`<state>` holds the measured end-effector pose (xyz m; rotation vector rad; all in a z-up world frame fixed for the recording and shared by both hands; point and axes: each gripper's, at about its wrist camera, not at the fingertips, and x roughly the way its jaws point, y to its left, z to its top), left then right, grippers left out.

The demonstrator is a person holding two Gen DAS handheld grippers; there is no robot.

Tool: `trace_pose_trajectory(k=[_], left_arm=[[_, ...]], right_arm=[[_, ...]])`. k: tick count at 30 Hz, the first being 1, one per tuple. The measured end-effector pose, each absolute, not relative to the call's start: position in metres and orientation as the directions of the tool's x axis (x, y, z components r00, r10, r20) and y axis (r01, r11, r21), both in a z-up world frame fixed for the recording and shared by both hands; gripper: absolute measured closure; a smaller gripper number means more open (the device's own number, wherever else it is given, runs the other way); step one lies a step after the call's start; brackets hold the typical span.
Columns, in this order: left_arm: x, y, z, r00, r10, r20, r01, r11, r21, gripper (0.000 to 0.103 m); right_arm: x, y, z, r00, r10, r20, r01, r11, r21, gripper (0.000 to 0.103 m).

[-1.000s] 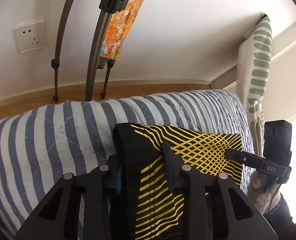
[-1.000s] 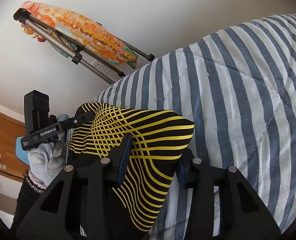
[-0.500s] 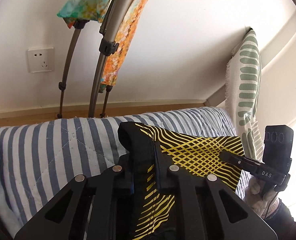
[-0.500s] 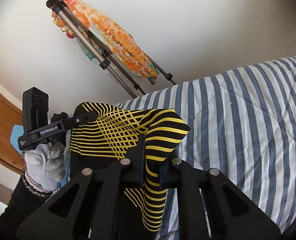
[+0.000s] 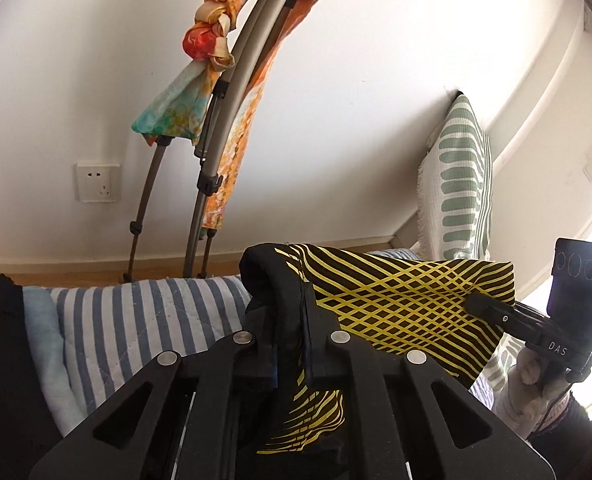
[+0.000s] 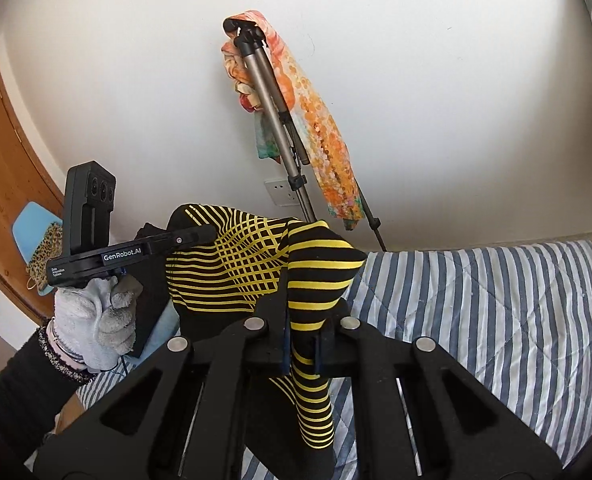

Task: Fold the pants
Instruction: 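Lift the folded yellow-print shorts with both tools and carry them toward the stack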

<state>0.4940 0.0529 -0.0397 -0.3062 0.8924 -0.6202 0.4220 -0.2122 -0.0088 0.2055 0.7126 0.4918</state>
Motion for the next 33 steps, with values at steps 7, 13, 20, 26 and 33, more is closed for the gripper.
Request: trace_pose_trajectory(k=[7,13,20,26,33], left_arm=[[0.490,0.044,-0.039,0.489,-0.617,-0.617,0.375,0.787,-0.490,0.096],[0.465,0.063,-0.019,0.531,-0.638,-0.558,0.390,0.768,-0.508,0.096],[0.437,0.104,0.019,0.611,-0.652,-0.450,0.377,0.739,-0.559,0.096],[0.402,0.159,0.061,0.707,-0.614,-0.351,0.359,0.740,-0.569,0.096],[0.356,0.265,0.082,0.813,-0.497,-0.303,0.259,0.775,-0.576,0.096]], right_arm=[[0.423,-0.215,-0.013,0.654,0.464,-0.597,-0.317,0.885,0.340,0.096],[0.396,-0.198,0.029,0.703,0.445,-0.555,-0.381,0.894,0.235,0.096],[0.359,-0.140,0.104,0.752,0.417,-0.510,-0.472,0.881,0.025,0.096],[0.329,-0.077,0.158,0.761,0.443,-0.474,-0.542,0.836,-0.090,0.096],[0.310,0.027,0.189,0.700,0.547,-0.458,-0.664,0.735,-0.137,0.096]])
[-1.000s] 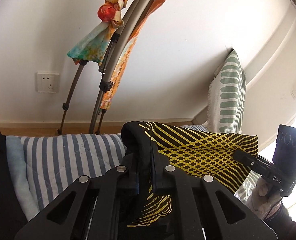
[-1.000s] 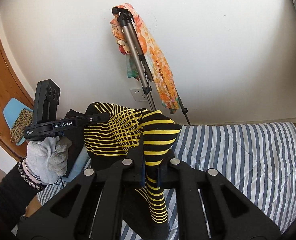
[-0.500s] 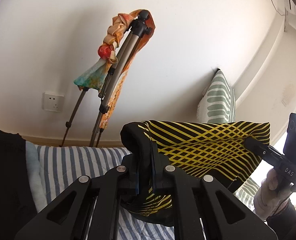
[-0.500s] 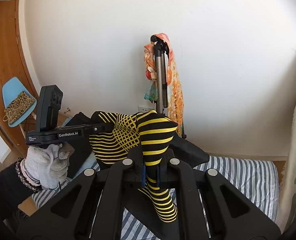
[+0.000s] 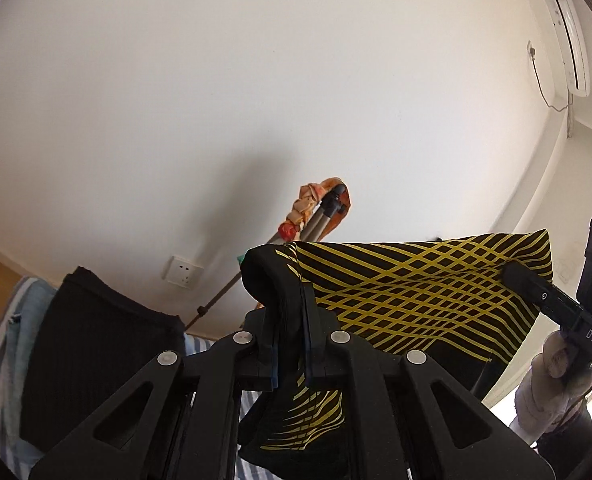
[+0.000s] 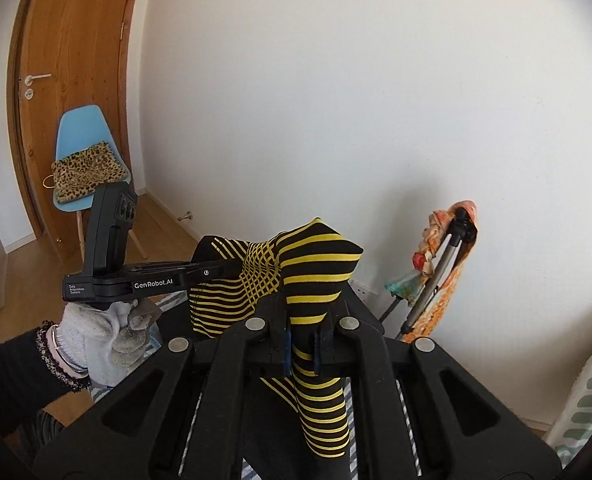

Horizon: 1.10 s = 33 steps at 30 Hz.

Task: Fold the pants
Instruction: 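Lift the folded yellow-print shorts with both tools and carry them toward the stack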

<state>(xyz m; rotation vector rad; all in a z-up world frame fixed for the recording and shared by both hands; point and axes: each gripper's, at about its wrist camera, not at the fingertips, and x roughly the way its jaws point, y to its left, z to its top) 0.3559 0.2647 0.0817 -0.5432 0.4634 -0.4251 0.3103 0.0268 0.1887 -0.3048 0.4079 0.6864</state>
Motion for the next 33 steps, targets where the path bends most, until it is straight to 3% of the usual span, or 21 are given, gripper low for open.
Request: trace_pose_trajectory(k=[6,13,19,26,29,31,33], left_arm=[[0.321,0.361,0.094,0.882,-0.330,-0.337,0.113,0.841,-0.528,0.096],[0.321,0.424,0.094,0.881,-0.198,-0.430,-0.013,0.898,-0.440,0.096],[0.393,0.417,0.035,0.801,-0.233,-0.552,-0.035,0.901,-0.432,0.096],[0.476,0.382,-0.029,0.711,-0.274,-0.648,-0.028,0.909,-0.415,0.096],[0.486,0.385,-0.041,0.688,-0.257,-0.678,-0.070,0.907,-0.415,0.086],[0.488,0.395,-0.049,0.674,-0.238,-0.699,-0.117,0.900,-0.419,0.074],[0.484,0.404,-0.048,0.662,-0.194,-0.724,-0.162,0.906,-0.392,0.070]], right_arm=[[0.311,0.122,0.186,0.586,0.678,-0.444,-0.781,0.618,-0.087,0.096],[0.346,0.184,0.134,0.434,0.777,-0.456,-0.836,0.537,0.118,0.096],[0.431,0.166,0.042,0.406,0.755,-0.514,-0.722,0.610,0.326,0.096],[0.529,0.126,-0.038,0.417,0.664,-0.620,-0.592,0.716,0.369,0.096],[0.558,0.123,-0.059,0.391,0.647,-0.655,-0.573,0.728,0.377,0.096],[0.573,0.130,-0.070,0.367,0.635,-0.679,-0.568,0.732,0.377,0.096],[0.583,0.135,-0.079,0.327,0.623,-0.710,-0.560,0.733,0.386,0.093]])
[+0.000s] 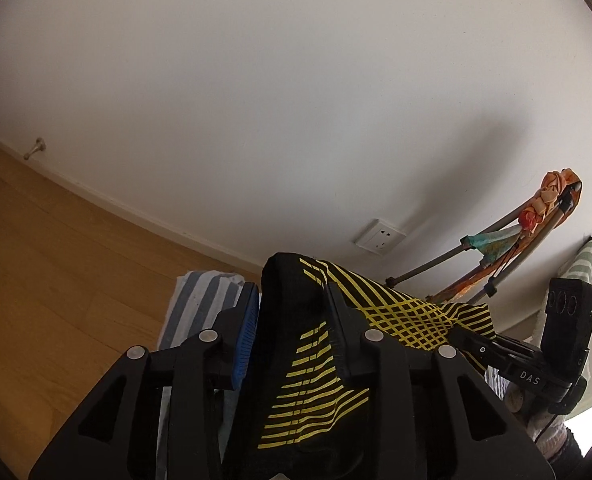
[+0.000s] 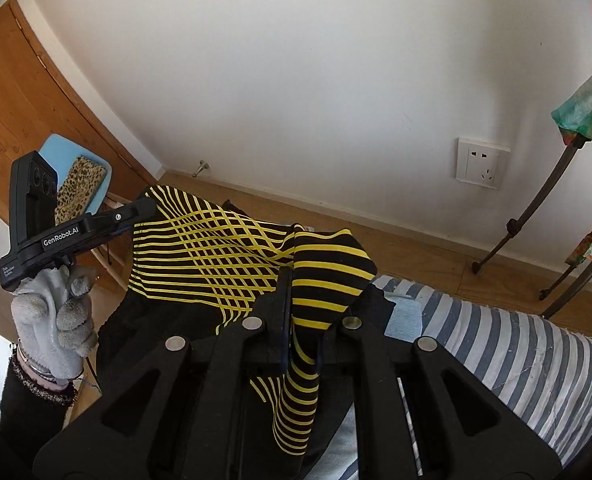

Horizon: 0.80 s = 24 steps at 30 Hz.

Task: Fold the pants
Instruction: 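Lift the folded yellow-print shorts with both tools and carry them toward the stack, then lower the yellow-print shorts onto the folded stack with the right tool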

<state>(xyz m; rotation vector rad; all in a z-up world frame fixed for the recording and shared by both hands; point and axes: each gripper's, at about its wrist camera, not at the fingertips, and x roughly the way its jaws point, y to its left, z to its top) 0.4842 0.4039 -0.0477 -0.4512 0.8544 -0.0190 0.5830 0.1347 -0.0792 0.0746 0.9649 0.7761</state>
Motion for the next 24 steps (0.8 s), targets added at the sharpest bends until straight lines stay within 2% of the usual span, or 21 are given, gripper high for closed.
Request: trace_pose_trajectory(k=[1,2,3,5,12,18,21,24], left_arm=[[0.481,0.412,-0.048,0.659,-0.181,-0.730,-0.181,0.904,-0.388,0.070],[0.475,0.418,-0.047,0.656,-0.187,-0.731,-0.191,0.896,-0.401,0.070],[0.467,0.427,-0.045,0.657,-0.200,-0.727,-0.191,0.888,-0.418,0.070],[0.446,0.430,-0.039,0.663,-0.202,-0.720,-0.175,0.895,-0.411,0.070],[0.380,0.412,-0.048,0.609,-0.261,-0.749,-0.113,0.906,-0.408,0.070],[0.369,0.416,-0.075,0.575,-0.333,-0.747,-0.154,0.853,-0.499,0.070],[0.369,0.417,-0.083,0.563,-0.364,-0.742,-0.159,0.833,-0.530,0.065],[0.368,0.418,-0.082,0.560,-0.373,-0.740,-0.161,0.827,-0.539,0.065]], right_arm=[[0.587,0.137,-0.083,0.318,0.612,-0.724,-0.560,0.738,0.377,0.090],[0.588,0.138,-0.083,0.319,0.598,-0.735,-0.561,0.744,0.362,0.082],[0.587,0.137,-0.081,0.328,0.587,-0.740,-0.561,0.752,0.348,0.068],[0.580,0.129,-0.072,0.356,0.592,-0.723,-0.568,0.751,0.335,0.056],[0.523,0.086,-0.051,0.332,0.626,-0.706,-0.572,0.729,0.377,0.056],[0.461,0.075,-0.089,0.199,0.665,-0.720,-0.559,0.681,0.474,0.056],[0.441,0.080,-0.102,0.151,0.683,-0.715,-0.545,0.661,0.516,0.056],[0.430,0.092,-0.109,0.127,0.676,-0.726,-0.551,0.657,0.515,0.056]])
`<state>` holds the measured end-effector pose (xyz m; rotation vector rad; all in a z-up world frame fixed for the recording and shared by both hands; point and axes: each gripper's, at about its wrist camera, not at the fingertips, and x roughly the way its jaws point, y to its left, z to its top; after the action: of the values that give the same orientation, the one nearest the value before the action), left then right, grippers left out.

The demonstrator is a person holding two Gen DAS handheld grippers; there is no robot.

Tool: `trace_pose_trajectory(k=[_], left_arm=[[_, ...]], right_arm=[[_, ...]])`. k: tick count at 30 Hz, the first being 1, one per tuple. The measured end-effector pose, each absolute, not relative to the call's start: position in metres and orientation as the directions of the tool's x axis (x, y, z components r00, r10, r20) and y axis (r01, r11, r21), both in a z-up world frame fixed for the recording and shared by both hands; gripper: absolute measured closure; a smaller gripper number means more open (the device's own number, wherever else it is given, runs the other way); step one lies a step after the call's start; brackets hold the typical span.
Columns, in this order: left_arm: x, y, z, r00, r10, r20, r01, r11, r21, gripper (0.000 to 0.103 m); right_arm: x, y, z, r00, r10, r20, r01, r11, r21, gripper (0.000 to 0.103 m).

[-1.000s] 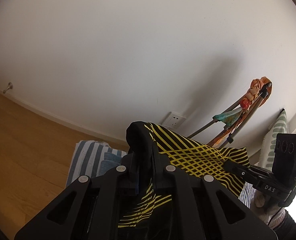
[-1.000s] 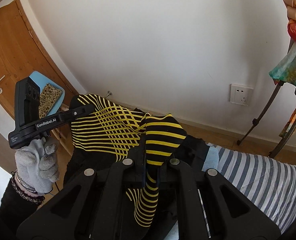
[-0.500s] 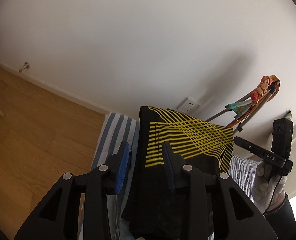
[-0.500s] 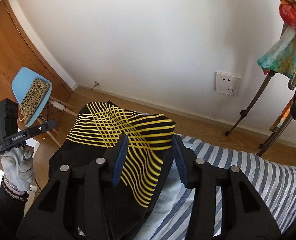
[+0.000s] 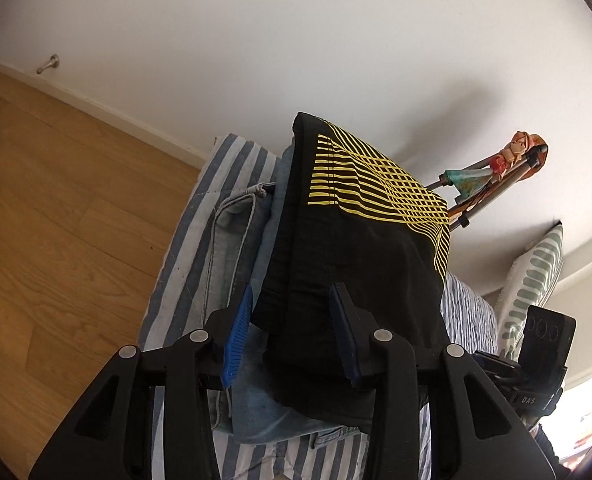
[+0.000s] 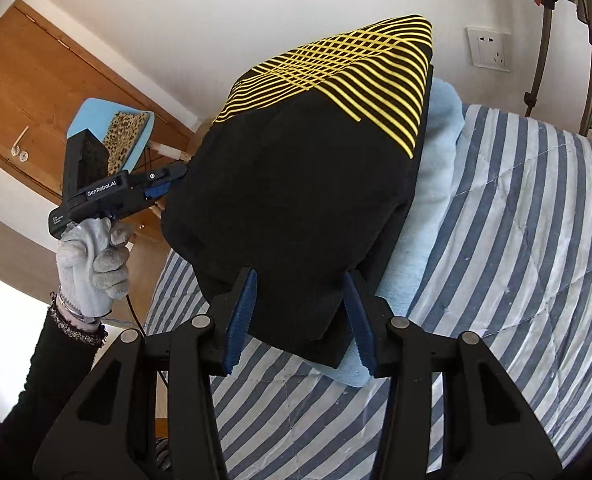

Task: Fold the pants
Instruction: 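Lower the yellow-print shorts onto the folded stack with the right tool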

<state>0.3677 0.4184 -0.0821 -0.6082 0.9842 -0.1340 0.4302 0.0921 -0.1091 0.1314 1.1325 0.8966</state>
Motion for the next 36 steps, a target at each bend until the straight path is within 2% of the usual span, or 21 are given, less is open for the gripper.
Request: trace_pose_trajectory(k=[4,6,9,12,18,23,27,33,36], left_arm=[[0.364,0.417,-0.075,0.581,-0.365,-0.727,-0.145,0.833,-0.534,0.065],[0.363,0.413,-0.073,0.578,-0.346,-0.739,-0.135,0.853,-0.505,0.068],[0.361,0.404,-0.070,0.583,-0.301,-0.755,-0.122,0.886,-0.447,0.083],[0.358,0.399,-0.061,0.600,-0.264,-0.755,-0.123,0.902,-0.414,0.091],[0.347,0.394,-0.045,0.609,-0.239,-0.756,-0.098,0.923,-0.371,0.097],[0.336,0.387,-0.043,0.589,-0.246,-0.770,-0.075,0.932,-0.355,0.097],[0.335,0.372,-0.033,0.598,-0.198,-0.777,-0.052,0.957,-0.284,0.097],[0.356,0.337,-0.009,0.635,-0.209,-0.744,0.040,0.970,-0.239,0.097],[0.365,0.323,-0.013,0.624,-0.219,-0.750,0.083,0.973,-0.215,0.097]], right_arm=[[0.428,0.106,-0.110,0.122,0.665,-0.737,-0.558,0.660,0.503,0.057],[0.429,0.107,-0.108,0.134,0.664,-0.736,-0.567,0.661,0.493,0.074],[0.430,0.107,-0.109,0.142,0.648,-0.748,-0.580,0.667,0.468,0.087],[0.429,0.108,-0.107,0.156,0.630,-0.761,-0.589,0.678,0.441,0.092],[0.429,0.097,-0.098,0.160,0.637,-0.754,-0.603,0.668,0.436,0.093],[0.428,0.092,-0.106,0.120,0.624,-0.772,-0.612,0.659,0.437,0.092],[0.423,0.098,-0.105,0.099,0.572,-0.814,-0.657,0.652,0.379,0.081],[0.441,0.076,-0.072,0.241,0.607,-0.757,-0.629,0.692,0.355,0.075],[0.463,0.071,-0.060,0.360,0.555,-0.750,-0.601,0.753,0.269,0.074]])
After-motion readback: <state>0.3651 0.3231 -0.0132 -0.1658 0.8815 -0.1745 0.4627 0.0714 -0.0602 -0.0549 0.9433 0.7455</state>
